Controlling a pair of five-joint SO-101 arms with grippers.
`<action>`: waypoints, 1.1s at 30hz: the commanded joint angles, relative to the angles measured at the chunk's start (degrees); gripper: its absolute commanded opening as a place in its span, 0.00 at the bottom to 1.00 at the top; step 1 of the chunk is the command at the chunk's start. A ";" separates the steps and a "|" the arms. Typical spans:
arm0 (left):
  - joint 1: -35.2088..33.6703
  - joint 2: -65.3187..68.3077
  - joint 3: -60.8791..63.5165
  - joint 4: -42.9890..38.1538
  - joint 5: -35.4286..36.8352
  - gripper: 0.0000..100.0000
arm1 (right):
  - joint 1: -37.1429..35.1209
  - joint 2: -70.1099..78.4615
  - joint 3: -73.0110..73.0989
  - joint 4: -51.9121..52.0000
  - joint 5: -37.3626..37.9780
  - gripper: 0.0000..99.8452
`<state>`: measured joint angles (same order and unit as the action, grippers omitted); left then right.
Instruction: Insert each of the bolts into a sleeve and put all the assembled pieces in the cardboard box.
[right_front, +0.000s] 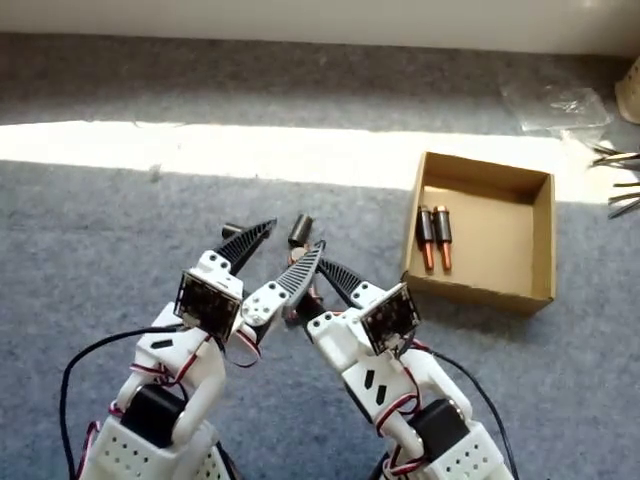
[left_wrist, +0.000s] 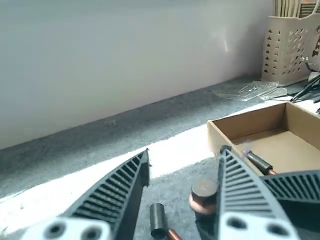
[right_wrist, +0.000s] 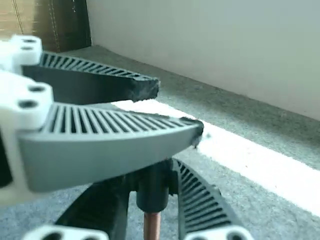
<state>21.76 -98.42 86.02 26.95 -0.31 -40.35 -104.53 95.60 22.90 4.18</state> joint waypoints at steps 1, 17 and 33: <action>-2.07 -0.66 -0.84 0.00 -0.09 0.21 | -0.04 -0.84 5.76 -1.45 -0.53 0.01; -14.90 -0.66 -2.15 0.26 0.35 0.08 | 8.04 -0.84 5.58 -1.45 -0.53 0.01; -15.87 -0.66 5.67 0.09 0.00 0.01 | 23.69 -0.84 -7.87 15.43 1.58 0.01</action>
<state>6.73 -98.51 91.21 26.95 -0.40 -18.64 -104.62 94.02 35.03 4.18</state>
